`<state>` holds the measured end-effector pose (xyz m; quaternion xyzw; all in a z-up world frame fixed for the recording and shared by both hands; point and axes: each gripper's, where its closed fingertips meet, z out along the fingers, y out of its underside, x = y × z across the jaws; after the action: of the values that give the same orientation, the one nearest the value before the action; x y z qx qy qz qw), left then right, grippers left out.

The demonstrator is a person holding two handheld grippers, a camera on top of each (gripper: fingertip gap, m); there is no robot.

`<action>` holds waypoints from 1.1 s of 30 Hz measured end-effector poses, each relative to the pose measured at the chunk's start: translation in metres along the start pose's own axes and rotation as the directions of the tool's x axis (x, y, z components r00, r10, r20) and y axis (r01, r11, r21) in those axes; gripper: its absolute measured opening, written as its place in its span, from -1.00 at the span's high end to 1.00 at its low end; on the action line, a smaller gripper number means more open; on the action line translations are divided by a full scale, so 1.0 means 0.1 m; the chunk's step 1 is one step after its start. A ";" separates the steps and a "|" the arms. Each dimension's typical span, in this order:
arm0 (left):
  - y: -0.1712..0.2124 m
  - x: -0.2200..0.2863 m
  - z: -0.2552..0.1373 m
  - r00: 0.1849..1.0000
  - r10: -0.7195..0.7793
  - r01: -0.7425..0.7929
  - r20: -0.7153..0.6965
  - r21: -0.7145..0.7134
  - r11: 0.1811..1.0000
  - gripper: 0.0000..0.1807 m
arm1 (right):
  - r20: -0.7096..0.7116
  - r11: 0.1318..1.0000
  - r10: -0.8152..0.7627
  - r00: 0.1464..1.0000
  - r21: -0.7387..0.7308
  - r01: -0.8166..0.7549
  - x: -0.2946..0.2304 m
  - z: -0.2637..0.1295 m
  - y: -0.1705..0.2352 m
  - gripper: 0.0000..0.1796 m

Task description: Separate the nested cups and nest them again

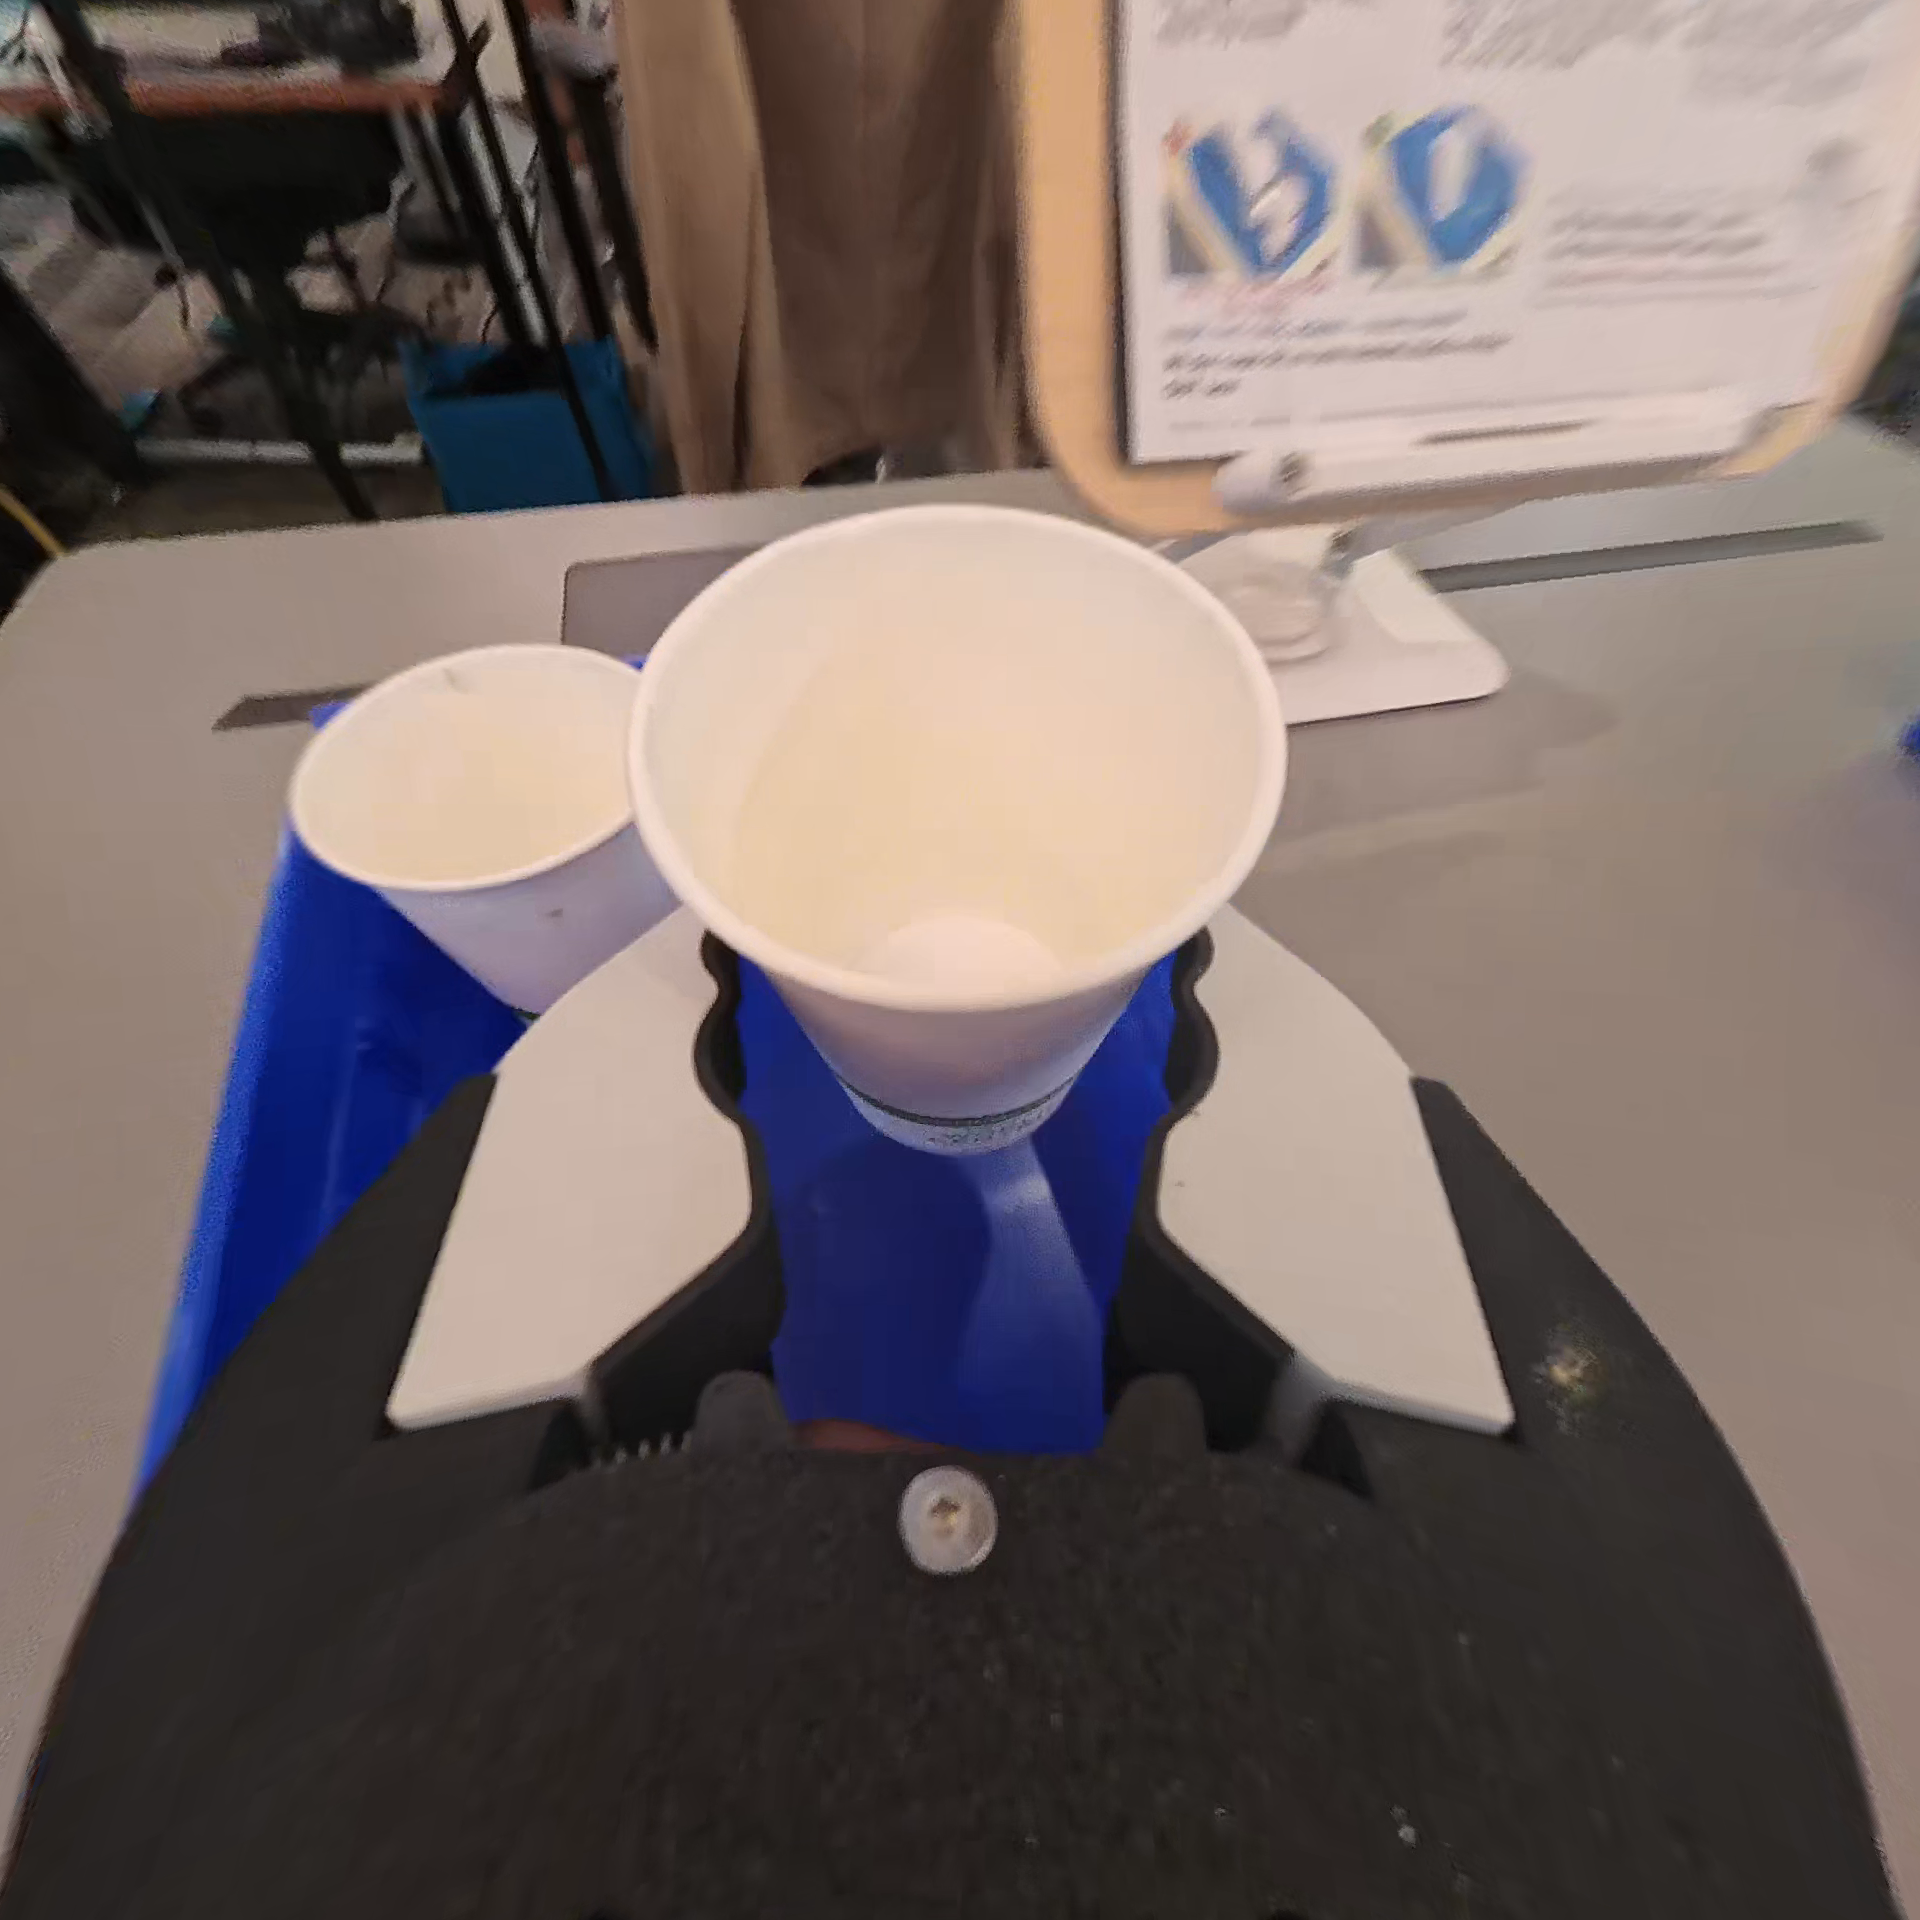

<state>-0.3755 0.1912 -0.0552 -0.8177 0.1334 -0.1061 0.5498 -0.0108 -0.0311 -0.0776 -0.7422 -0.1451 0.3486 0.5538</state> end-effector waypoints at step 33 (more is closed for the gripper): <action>0.57 2.65 -1.27 0.789 -0.030 0.110 -0.614 0.092 0.990 0.12 | 0.478 0.864 -0.393 0.786 -0.102 0.494 -0.73 0.40 -0.31 0.02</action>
<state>-0.1722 -0.0287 -0.0533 -0.7086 0.2667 -0.3928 0.5220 -0.0849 -0.0358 -0.0291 -0.6446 -0.4758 0.3483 0.4866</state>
